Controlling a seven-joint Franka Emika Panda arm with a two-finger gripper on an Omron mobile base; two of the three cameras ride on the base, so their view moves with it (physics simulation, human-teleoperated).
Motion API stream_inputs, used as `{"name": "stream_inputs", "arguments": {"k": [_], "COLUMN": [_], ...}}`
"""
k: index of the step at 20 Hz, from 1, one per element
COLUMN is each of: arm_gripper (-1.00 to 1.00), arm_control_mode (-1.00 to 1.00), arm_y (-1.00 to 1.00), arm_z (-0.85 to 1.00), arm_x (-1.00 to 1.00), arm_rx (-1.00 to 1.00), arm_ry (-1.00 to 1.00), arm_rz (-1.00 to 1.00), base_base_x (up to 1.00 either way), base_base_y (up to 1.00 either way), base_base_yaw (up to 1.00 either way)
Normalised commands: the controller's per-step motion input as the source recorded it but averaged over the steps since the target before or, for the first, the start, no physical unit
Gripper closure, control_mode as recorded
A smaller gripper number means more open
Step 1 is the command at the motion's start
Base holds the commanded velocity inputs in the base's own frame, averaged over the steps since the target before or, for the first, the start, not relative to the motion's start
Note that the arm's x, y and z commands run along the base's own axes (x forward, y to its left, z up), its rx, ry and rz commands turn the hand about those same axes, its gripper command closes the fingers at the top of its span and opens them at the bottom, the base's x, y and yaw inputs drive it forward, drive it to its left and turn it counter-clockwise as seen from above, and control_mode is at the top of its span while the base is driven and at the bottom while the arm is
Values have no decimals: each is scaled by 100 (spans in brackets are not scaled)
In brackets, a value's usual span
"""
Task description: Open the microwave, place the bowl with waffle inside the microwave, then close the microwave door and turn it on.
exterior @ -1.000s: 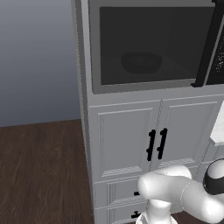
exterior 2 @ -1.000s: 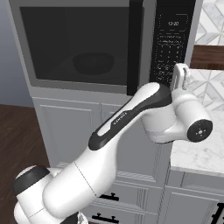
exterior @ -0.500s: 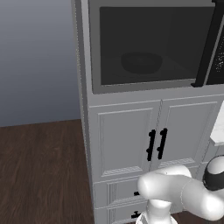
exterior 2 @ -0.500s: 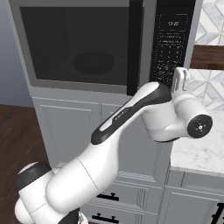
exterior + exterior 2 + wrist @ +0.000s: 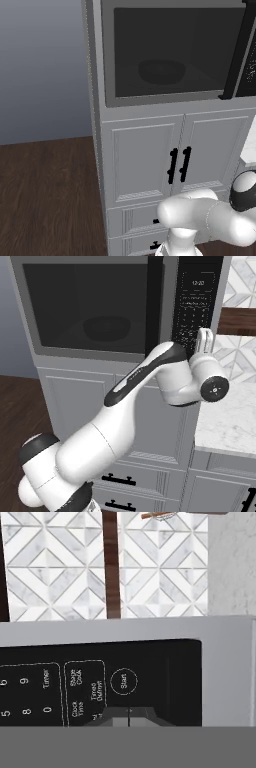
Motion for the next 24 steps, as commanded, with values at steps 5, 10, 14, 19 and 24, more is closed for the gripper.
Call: {"name": "stream_inputs", "arguments": {"k": [5,10,14,19,24], "arm_gripper": [100,100,100,100,100], "arm_control_mode": [-100,-100,-100,-100,-100], "arm_y": [0,-4,-15,-11,0], "arm_z": [0,0,0,0,-2], "arm_x": [24,21,19,23,21], "arm_rx": [0,0,0,0,0], "arm_ry": [0,0,0,0,0], "arm_rz": [0,0,0,0,0], "base_base_x": [0,0,0,0,0], "base_base_y": [0,0,0,0,0], "base_base_yaw": [0,0,0,0,0]}}
